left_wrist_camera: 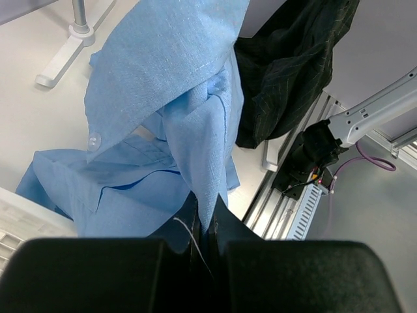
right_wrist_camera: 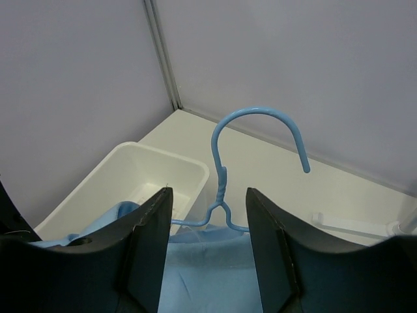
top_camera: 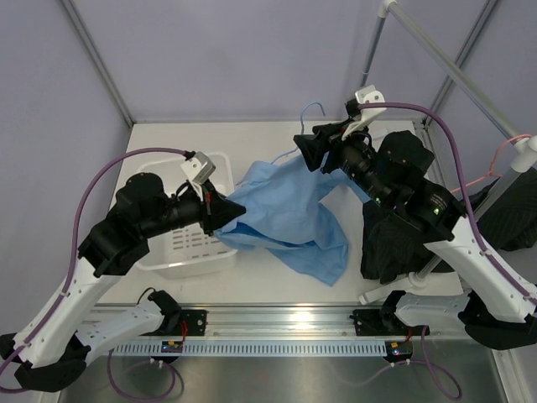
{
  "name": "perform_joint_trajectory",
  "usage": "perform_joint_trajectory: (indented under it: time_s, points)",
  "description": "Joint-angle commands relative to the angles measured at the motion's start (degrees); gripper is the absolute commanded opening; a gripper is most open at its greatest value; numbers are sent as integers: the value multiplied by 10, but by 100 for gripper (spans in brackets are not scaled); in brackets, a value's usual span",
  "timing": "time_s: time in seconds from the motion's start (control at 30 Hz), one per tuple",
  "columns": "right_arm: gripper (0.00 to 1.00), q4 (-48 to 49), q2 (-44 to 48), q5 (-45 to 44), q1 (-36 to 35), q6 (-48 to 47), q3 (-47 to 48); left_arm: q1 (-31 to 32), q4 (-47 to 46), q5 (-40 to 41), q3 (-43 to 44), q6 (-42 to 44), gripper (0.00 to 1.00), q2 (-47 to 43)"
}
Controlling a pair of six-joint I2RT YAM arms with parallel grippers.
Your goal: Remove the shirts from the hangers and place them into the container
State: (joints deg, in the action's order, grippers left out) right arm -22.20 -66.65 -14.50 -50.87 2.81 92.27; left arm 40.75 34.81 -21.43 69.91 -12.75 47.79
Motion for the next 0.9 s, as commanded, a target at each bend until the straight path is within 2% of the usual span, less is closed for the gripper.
perform_joint_trajectory:
  time_s: [0.0, 0.13, 0.23, 0.3, 0.37, 0.47, 0.5, 0.53, 0.6, 0.63, 0.8, 0.87]
  points:
    - [55, 7, -12, -12, 6, -9, -4, 2, -46, -33, 20, -12, 0, -18]
    - [48, 12, -22, -4, 7, -6, -1, 1, -42, -35, 24, -12, 0, -21]
    - [47, 20, -22, 0, 7, -1, -9, 1, -41, -38, 29, -10, 0, -21]
    - [33, 22, -22, -3, 7, -2, -10, 2, -41, -41, 31, -10, 0, -20]
    - [0, 11, -27, -6, 7, -2, -3, 1, -40, -41, 32, -10, 0, -19]
    - [0, 4, -30, -4, 7, 0, 10, 1, -35, -34, 27, -7, 0, -22]
    - [0, 1, -31, -20, 7, 0, 17, 2, -26, -24, 27, -7, 20, -23]
    - [0, -1, -33, -27, 7, -1, 22, 2, -20, -6, 26, -6, 33, -24]
    - [0, -15, -36, -53, 7, -10, 45, 2, -5, 1, 18, -2, 43, -27]
    - [0, -20, -40, -59, 7, -14, 52, 2, -4, 7, 14, -2, 53, -29]
    - [0, -39, -46, -91, 7, -44, 94, 1, 9, 20, -20, -5, 65, -36]
    - [0, -47, -46, -99, 7, -48, 104, 1, 13, 25, -26, -6, 65, -35]
